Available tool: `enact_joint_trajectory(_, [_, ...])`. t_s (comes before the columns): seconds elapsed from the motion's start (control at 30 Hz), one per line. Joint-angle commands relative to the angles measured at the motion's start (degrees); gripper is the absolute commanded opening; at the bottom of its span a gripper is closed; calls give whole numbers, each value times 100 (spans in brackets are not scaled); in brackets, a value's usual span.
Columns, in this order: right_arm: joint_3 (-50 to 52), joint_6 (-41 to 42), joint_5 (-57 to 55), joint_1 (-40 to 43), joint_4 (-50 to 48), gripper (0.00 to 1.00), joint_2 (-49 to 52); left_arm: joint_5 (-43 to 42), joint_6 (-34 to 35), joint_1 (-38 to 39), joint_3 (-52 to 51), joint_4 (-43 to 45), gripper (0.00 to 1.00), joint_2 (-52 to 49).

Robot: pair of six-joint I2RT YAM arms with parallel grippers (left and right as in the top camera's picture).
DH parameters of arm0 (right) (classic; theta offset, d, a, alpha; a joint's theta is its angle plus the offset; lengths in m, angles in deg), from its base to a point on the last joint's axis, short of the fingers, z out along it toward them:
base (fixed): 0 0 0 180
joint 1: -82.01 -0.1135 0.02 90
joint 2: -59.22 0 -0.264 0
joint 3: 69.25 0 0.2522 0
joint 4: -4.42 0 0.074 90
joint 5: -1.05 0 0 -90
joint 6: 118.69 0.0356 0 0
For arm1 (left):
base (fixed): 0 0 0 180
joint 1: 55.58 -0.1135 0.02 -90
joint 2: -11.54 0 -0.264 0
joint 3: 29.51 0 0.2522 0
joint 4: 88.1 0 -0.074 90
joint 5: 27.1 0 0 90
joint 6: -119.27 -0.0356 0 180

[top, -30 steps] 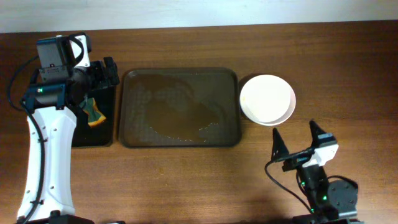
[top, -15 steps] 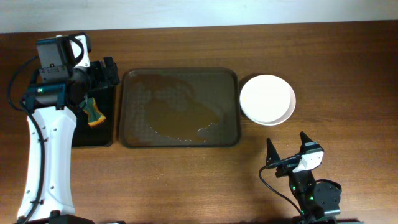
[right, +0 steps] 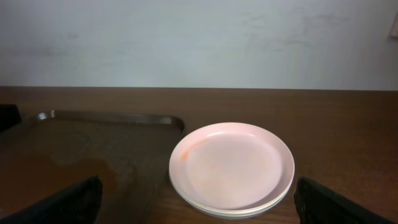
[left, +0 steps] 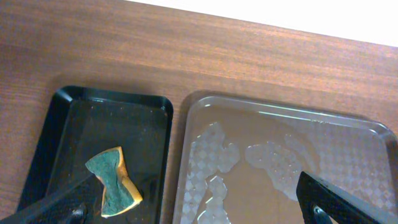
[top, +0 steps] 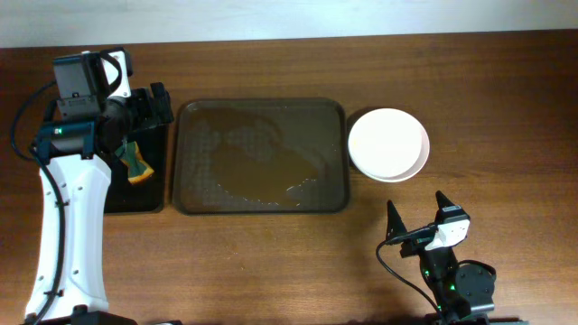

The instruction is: Clean dirty plates on tray and stack at the side

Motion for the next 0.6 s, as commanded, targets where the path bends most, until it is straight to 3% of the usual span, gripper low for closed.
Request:
enact_joint_trajectory(0.0, [48,-37,-72,26,9,98,-61,-44,-107,-22,-26,-72,99,7])
enact_joint_trajectory(0.1, [48,-37,-72,26,9,98,-61,446,-111,-22,-372,-81,99,560])
enact_joint_trajectory(0.2, [48,-37,-72,26,9,98,-61,629,-114,-24,-1300,579,99,1469])
enact_joint_trajectory(0.3, [48,-37,-72,26,9,98,-61,603,-118,-33,-2911,2074,99,2798])
enact_joint_trajectory(0.4, [48,-37,-72,26,9,98,-61,332,-638,-33,-4979,3873,99,4378])
enact_joint_trajectory(0.5, [48,-37,-72,26,11,98,-61,321,-774,-31,-6590,5023,99,5803])
enact_joint_trajectory(0.57, [48,-37,-72,26,9,98,-61,326,-901,-31,-7254,5283,99,6526])
